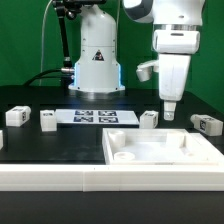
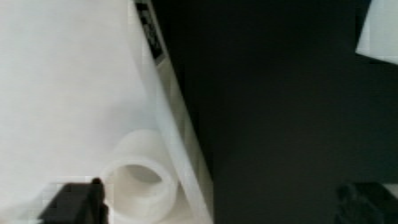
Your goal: Assemble one leg
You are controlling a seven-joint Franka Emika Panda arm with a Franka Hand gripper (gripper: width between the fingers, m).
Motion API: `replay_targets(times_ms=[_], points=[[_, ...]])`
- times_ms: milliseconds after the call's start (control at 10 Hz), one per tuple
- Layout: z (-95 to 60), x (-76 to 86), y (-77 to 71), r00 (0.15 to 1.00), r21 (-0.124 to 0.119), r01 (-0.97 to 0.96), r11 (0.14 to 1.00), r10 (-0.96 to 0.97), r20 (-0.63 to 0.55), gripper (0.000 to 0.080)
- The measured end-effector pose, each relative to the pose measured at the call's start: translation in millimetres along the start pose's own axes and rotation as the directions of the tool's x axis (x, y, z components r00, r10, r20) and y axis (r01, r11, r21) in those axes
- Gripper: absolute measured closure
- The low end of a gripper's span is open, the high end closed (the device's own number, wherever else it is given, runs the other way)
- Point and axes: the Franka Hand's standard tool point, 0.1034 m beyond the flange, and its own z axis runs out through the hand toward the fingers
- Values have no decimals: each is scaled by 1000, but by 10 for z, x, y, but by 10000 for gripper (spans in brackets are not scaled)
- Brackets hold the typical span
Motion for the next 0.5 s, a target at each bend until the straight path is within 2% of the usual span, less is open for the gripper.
replay_targets(times_ms=[100,300,500], points=[[26,18,-100,987,2,-161,987,161,-18,150],[29,189,-277,929,10,-368,930,368,-30,150],[24,349,-387,862,26,-506,862,506,-33,150]])
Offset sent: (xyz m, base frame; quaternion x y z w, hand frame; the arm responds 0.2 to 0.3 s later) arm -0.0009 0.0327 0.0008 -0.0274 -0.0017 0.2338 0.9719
